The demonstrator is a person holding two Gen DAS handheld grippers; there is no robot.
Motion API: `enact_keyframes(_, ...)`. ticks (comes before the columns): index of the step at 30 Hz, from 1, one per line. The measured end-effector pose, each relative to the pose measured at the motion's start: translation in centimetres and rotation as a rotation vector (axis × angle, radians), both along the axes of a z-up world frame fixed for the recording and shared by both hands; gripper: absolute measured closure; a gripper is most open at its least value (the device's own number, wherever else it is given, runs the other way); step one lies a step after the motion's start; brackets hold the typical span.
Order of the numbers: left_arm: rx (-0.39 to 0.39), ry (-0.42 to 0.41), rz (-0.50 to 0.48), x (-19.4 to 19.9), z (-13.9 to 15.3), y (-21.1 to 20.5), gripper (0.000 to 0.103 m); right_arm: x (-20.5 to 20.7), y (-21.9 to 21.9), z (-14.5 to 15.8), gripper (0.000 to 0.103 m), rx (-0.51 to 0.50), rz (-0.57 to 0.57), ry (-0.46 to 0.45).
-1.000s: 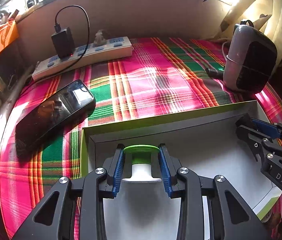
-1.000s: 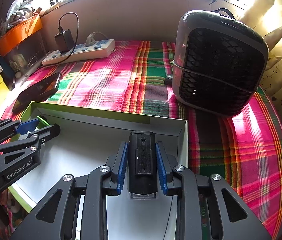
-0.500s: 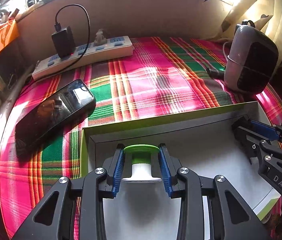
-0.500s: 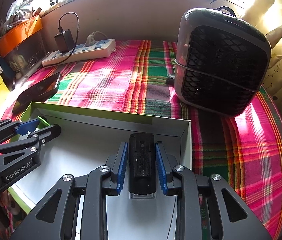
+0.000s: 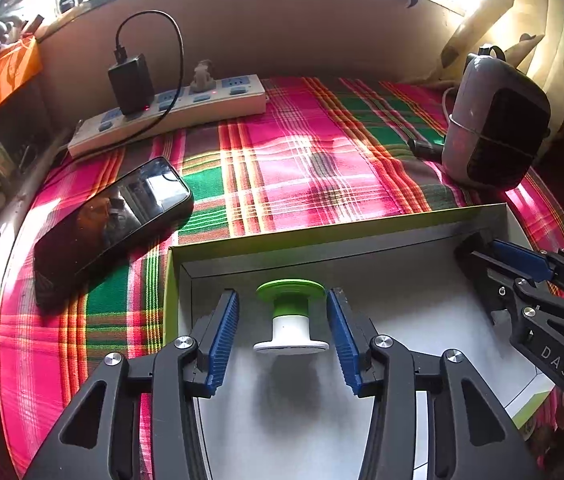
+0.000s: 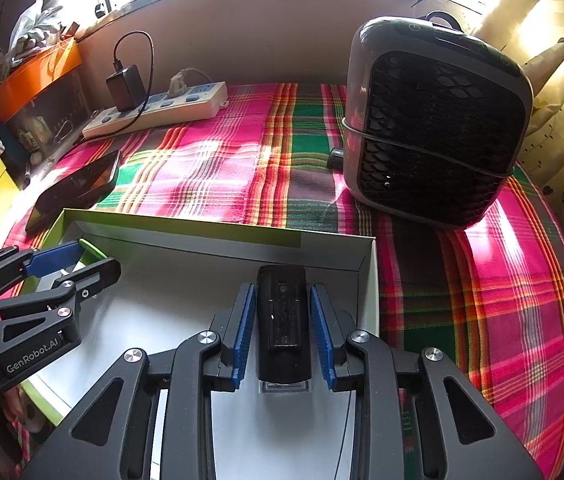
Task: Organize objects
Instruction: 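Lift and carry both held objects over the white box tray, then open right gripper to drop flashlight in tray while left gripper releases holder, then move left gripper to white round knob while right gripper approaches a walnut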
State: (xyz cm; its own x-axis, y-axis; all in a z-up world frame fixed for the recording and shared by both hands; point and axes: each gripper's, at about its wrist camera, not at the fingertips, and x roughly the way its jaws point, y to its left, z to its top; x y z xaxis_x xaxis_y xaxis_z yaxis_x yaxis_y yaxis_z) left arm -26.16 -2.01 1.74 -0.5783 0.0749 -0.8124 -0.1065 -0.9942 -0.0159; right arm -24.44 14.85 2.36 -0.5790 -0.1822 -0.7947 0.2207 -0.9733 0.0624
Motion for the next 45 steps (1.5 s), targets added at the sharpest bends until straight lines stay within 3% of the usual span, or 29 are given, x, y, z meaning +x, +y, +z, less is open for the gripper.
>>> enact_keyframes(11,-0.006,0.038,0.009,3.0,1.5,0.2,0.057,2.2,0.2,1.4,0.060,-0.009,-0.001,0.045)
enact_keyframes(45,0.039,0.141,0.033,13.1,4.1,-0.7,0.057,11.4,2.6,3.3,0.059,-0.041,-0.011,0.133)
